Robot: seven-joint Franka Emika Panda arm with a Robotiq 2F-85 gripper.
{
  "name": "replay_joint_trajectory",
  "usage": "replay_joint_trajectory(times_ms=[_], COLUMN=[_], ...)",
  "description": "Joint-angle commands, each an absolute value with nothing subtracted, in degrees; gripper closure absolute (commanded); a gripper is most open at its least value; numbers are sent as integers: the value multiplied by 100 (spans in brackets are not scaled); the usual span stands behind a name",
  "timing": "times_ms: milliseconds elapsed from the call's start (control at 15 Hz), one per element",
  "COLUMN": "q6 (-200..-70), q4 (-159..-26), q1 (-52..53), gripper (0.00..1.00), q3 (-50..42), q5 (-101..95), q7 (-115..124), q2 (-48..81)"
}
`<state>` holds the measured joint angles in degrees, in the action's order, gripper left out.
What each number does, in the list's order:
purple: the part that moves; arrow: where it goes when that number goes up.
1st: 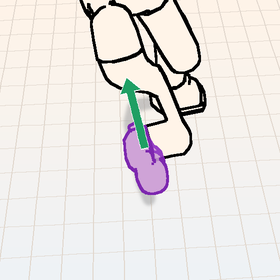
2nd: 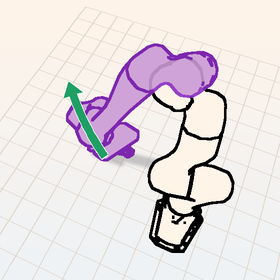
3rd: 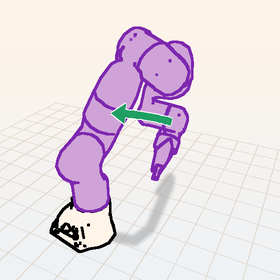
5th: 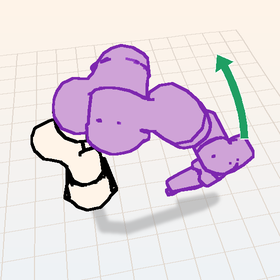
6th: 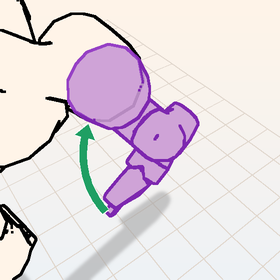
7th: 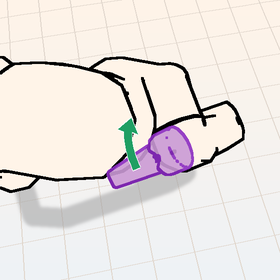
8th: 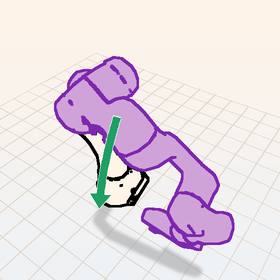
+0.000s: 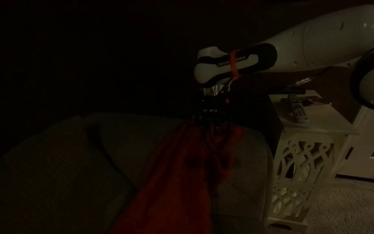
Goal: Pick up the cloth and put it on the sofa
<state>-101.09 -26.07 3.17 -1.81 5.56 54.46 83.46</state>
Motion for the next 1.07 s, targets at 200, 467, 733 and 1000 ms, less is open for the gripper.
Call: replay_joint_trajectory(times_ms=[200,467,733,1000], q6=[-10031,-9952,-9825,-9595], q4=[-2559,-2547,-2640,-2660], q1=[343,442,1087,1795], gripper=[100,99,99,99], q3=[-187,310,554,616], q5=[496,791,692,576], q7=[5718,5033,4536,4036], q2=[8420,8315,8178,8086])
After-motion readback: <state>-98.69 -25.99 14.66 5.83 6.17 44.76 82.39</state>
